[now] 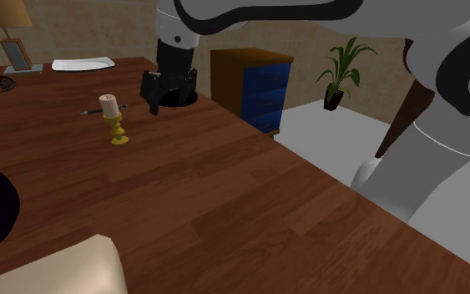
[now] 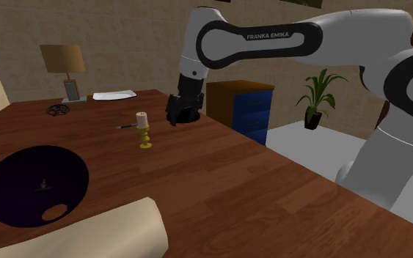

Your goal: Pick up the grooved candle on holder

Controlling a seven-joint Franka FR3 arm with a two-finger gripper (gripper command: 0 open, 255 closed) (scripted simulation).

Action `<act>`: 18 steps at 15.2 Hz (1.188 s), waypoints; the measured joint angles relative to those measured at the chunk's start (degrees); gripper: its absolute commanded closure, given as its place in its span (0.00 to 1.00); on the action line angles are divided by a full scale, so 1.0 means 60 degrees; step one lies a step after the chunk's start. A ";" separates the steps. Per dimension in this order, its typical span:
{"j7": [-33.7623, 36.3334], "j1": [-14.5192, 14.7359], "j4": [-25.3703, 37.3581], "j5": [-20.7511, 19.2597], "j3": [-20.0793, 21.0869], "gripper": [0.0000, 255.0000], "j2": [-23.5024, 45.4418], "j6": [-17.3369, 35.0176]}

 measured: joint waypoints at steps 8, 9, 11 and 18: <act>0.0774 0.0463 0.2847 -0.0958 0.0789 0.00 0.2412 0.0147; 0.0885 0.0554 0.3178 -0.1098 0.0868 0.00 0.2663 0.0120; 0.0915 0.0596 0.3199 -0.1166 0.0900 0.00 0.2801 0.0285; 0.0929 0.0590 0.2330 -0.1142 0.0900 1.00 0.2712 0.1090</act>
